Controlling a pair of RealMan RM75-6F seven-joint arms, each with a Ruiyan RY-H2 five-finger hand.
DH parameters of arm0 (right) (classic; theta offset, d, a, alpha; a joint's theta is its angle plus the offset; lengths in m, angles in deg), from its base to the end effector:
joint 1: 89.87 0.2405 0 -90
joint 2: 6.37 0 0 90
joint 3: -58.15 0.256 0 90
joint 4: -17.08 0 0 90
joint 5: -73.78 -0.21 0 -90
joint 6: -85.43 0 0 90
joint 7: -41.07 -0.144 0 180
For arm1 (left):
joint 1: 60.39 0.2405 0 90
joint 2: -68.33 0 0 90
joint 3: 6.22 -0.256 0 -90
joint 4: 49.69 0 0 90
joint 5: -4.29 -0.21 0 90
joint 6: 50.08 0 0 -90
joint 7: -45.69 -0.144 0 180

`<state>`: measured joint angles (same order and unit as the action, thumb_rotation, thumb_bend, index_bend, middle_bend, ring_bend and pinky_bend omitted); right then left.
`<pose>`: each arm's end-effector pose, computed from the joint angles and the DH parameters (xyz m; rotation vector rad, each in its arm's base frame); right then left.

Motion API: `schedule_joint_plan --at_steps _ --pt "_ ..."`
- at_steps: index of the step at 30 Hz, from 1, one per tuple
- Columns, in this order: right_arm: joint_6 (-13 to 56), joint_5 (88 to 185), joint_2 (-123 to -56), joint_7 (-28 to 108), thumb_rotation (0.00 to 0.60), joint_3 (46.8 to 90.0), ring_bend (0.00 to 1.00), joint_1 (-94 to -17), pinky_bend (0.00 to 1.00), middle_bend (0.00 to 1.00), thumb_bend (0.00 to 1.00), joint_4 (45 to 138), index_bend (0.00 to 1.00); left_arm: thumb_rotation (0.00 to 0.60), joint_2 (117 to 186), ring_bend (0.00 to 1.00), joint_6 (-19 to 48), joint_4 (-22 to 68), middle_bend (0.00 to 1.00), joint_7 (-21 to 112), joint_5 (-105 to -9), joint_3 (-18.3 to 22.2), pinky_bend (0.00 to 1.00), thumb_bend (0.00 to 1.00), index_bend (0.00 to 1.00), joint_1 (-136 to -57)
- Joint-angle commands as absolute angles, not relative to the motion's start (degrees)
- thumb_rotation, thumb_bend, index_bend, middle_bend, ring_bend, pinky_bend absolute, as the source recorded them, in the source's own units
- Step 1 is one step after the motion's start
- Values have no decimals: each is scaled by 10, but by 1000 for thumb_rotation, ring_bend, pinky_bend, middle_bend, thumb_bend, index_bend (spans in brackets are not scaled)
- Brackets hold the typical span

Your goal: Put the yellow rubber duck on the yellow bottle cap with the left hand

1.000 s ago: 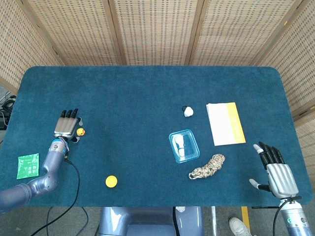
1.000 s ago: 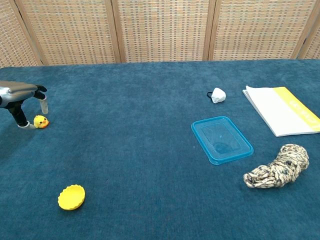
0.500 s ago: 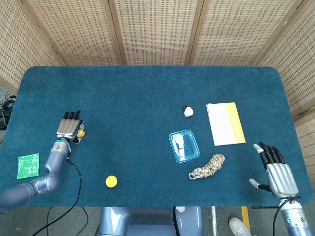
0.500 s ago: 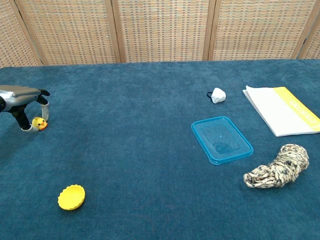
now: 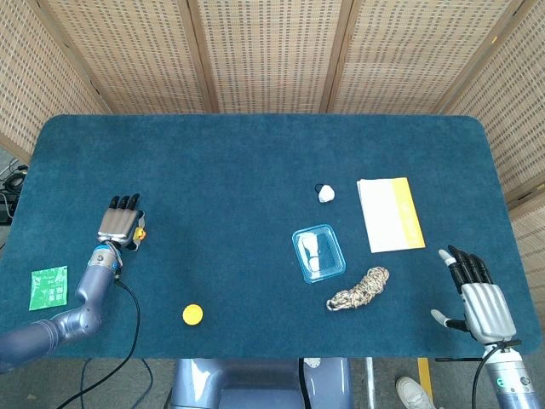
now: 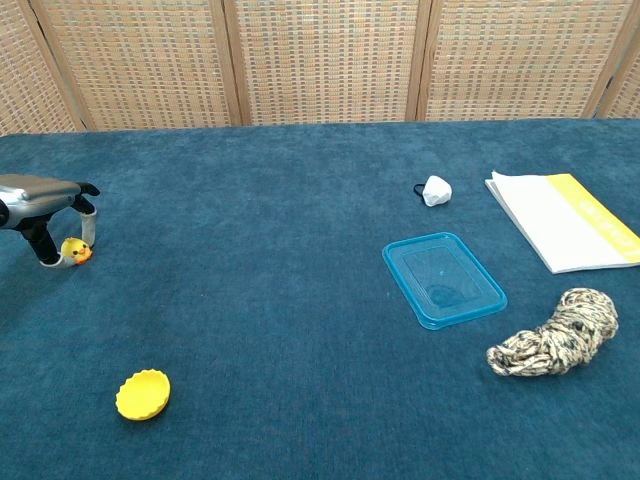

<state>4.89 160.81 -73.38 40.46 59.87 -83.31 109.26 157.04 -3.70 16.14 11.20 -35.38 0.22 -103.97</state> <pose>-0.3047 -0.1848 0.1287 1.4585 -0.9966 0.9189 -0.2692 0.3861 0.0105 -1.6786 -0.9357 -0.3531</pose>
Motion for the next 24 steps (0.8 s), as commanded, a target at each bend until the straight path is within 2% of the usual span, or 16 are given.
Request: schedule_joint_plan --at_steps 1,14,20,24 --pt "49 1608 -734 404 600 599 0 -833 0 0 0 1093 0 600 1564 0 -31 171 0 116 -361 4 0 335 487 -1039" --pt "48 1608 -731 398 600 599 0 -833 0 0 0 1093 0 600 1501 0 31 298 0 126 -429 4 0 333 486 -1030" --pt "44 1608 -729 394 600 600 0 -835 0 0 0 1094 0 600 1491 0 66 357 0 126 -504 -30 0 334 485 -1011" --pt "40 1609 -726 390 600 600 0 -836 0 0 0 1096 0 600 1483 0 98 399 0 141 -586 -66 0 333 485 -988"
